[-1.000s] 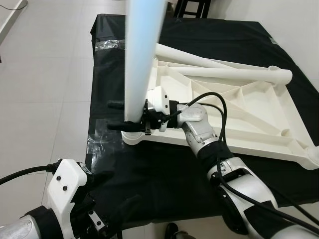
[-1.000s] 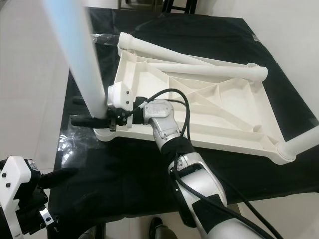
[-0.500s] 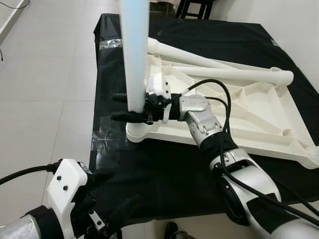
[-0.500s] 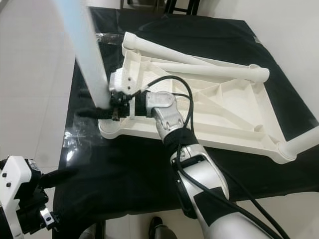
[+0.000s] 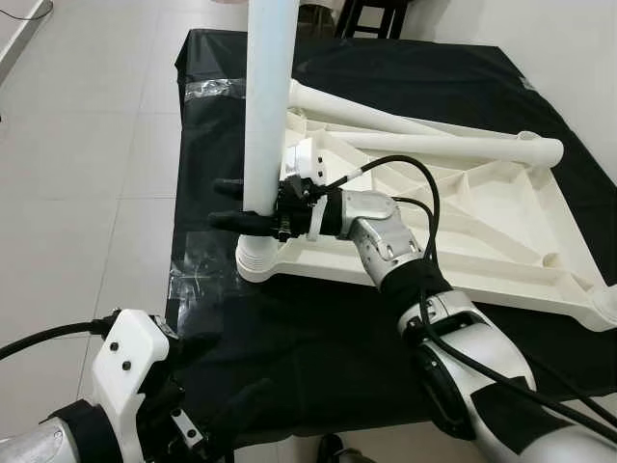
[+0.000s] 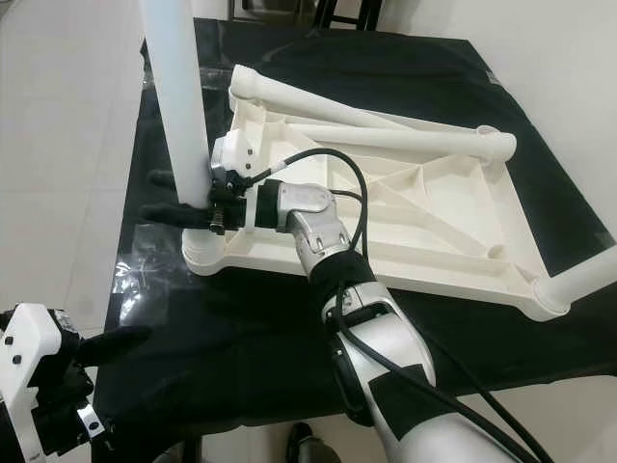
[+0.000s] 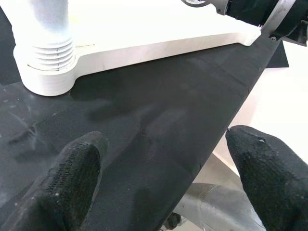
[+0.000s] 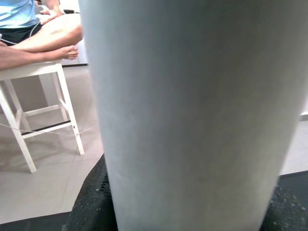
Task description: Building children table
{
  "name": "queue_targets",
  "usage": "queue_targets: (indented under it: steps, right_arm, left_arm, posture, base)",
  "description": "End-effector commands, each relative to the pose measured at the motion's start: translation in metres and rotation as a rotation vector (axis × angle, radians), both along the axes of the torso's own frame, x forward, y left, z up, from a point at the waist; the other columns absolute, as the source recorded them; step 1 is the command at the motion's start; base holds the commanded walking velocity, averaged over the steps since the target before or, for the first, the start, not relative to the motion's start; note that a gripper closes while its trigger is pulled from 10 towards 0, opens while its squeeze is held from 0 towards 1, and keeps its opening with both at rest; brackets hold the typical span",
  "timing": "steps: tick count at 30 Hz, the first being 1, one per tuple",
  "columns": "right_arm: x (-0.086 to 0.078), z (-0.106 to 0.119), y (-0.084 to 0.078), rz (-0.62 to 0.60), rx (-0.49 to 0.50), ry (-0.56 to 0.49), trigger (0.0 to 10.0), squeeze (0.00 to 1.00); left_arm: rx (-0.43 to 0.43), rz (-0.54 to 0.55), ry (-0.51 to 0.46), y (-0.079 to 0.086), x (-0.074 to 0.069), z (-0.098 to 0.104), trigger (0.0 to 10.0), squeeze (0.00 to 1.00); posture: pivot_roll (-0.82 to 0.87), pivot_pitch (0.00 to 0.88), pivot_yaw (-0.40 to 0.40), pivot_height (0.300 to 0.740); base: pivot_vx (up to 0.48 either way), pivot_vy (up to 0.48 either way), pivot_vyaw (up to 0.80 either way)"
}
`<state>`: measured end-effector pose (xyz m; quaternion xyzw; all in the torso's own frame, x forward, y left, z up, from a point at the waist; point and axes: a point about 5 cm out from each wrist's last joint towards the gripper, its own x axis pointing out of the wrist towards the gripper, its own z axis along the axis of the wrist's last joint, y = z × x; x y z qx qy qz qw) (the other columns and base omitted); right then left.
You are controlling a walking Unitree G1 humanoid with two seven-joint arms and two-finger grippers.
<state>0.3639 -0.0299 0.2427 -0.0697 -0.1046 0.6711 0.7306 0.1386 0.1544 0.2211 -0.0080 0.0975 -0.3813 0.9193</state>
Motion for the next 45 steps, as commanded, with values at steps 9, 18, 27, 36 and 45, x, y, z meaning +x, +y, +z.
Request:
queue_targets:
  steps: [9, 18, 27, 36, 45]
  right_arm:
    - [0.005, -0.081, -0.018, -0.392, -0.261, 0.252, 10.0, 0.0]
    - [-0.079, -0.104, 0.003, -1.045, 0.061, 0.37, 10.0, 0.0]
    - [-0.073, -0.097, 0.001, -1.121, 0.15, 0.37, 10.0, 0.0]
    - [-0.07, -0.083, -0.002, -1.143, 0.227, 0.404, 10.0, 0.0]
    - [-0.052, -0.071, -0.009, -1.101, 0.33, 0.411, 10.0, 0.0]
  left_arm:
    - [-0.002, -0.032, 0.012, -0.006, -0.006, -0.004, 10.0, 0.0]
    - [-0.01, -0.023, -0.01, -0.01, -0.001, -0.005, 10.0, 0.0]
    - [-0.004, -0.018, -0.046, -0.01, 0.012, -0.012, 10.0, 0.0]
    - [0.012, 0.0, -0.055, -0.005, 0.025, -0.019, 10.0, 0.0]
    - [0.008, 0.014, -0.065, -0.002, 0.034, -0.024, 10.0, 0.0]
  posture:
    - [0.12, 0.334, -0.17, 0.74]
    - [0.11, 0.294, -0.151, 0.74]
    - [0.09, 0.226, -0.144, 0.74]
    - [0.09, 0.174, -0.12, 0.74]
    - [0.1, 0.132, -0.104, 0.74]
  base:
    - [0.0, 0.0, 0.0]
    - [0.0, 0.0, 0.0]
    - [0.0, 0.0, 0.0]
    - [0.0, 0.0, 0.0]
    - [0.0, 0.0, 0.0]
